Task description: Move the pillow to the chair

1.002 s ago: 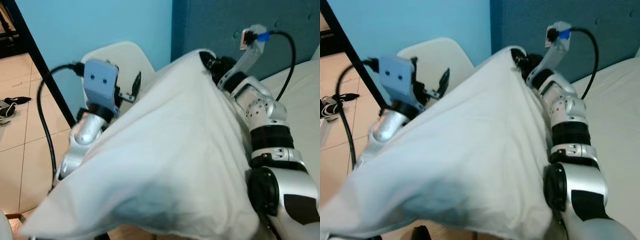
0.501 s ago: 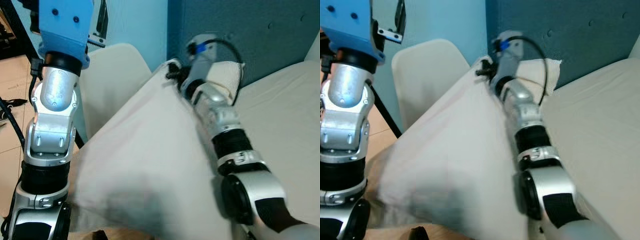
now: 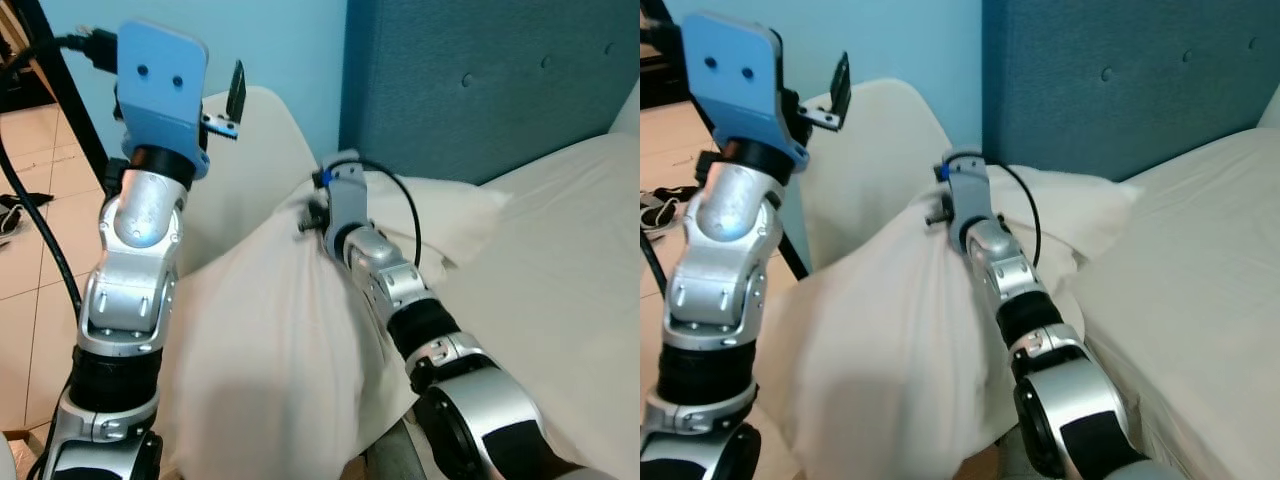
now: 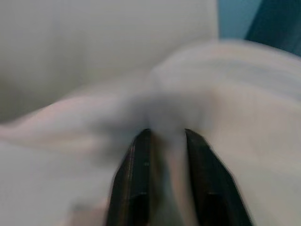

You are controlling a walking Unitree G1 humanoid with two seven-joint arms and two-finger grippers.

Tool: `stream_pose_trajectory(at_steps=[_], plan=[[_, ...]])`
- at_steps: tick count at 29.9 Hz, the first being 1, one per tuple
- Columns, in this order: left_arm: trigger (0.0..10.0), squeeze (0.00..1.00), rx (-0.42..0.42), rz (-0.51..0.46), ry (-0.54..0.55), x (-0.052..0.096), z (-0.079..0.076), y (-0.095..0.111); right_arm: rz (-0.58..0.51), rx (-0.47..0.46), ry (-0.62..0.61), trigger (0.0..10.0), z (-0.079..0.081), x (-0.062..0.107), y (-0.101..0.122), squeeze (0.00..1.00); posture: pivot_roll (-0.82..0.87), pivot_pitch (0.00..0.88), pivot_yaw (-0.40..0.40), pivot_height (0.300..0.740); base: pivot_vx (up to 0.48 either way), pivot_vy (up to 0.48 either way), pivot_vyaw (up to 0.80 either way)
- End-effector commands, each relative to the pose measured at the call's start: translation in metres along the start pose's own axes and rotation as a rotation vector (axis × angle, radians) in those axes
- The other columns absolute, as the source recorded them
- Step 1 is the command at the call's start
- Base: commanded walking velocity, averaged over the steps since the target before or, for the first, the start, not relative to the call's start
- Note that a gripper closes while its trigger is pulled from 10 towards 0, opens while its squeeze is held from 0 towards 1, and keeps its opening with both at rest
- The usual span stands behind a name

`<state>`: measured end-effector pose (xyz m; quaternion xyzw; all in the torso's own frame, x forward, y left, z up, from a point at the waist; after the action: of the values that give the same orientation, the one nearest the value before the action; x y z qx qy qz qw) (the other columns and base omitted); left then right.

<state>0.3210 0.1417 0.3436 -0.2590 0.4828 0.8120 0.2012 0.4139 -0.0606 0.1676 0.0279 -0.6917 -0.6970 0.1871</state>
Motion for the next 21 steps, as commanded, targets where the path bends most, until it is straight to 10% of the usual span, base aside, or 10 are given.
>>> stream_pose_trajectory(at_steps=[1, 6, 19, 20, 21], plan=[[10.0, 0.00, 0.013, 0.062, -0.036, 0.005, -0.008, -0.016, 0.051, 0.026, -0.040, 10.0, -0.009, 0.001, -0.013, 1.00, -0.15, 0.083, 0.003, 0.520, 0.000, 0.000, 0.00], [10.0, 0.00, 0.080, 0.228, -0.121, 0.027, -0.030, -0.053, 0.071, -0.025, -0.143, 10.0, -0.057, 0.012, -0.024, 1.00, -0.16, 0.094, 0.010, 0.520, 0.000, 0.000, 0.00], [10.0, 0.00, 0.192, 0.454, -0.045, 0.065, -0.036, -0.108, -0.100, -0.138, 0.276, 10.0, -0.069, 0.052, 0.040, 1.00, -0.18, 0.113, 0.026, 0.520, 0.000, 0.000, 0.00], [10.0, 0.00, 0.240, 0.470, -0.013, 0.072, -0.036, -0.111, -0.196, -0.217, 0.323, 10.0, -0.077, 0.066, 0.053, 0.00, -0.18, 0.113, 0.026, 0.528, 0.000, 0.000, 0.00], [10.0, 0.00, 0.240, 0.470, -0.013, 0.072, -0.036, -0.111, -0.196, -0.217, 0.323, 10.0, -0.077, 0.066, 0.053, 0.00, -0.18, 0.113, 0.026, 0.528, 0.000, 0.000, 0.00]])
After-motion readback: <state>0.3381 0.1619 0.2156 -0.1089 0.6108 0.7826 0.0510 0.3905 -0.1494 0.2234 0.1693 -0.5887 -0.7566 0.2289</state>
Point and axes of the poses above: a point about 5 cm out from each wrist's last joint towards the gripper, its own x axis pointing back from the gripper into the wrist, its own y axis along the axis of the wrist's last joint, z = x × y, the point moved 2 cm from there along -x, pointing out of the wrist towards the gripper, and after that the axes turned 12 degrees about -x, right-handed, at the moved point
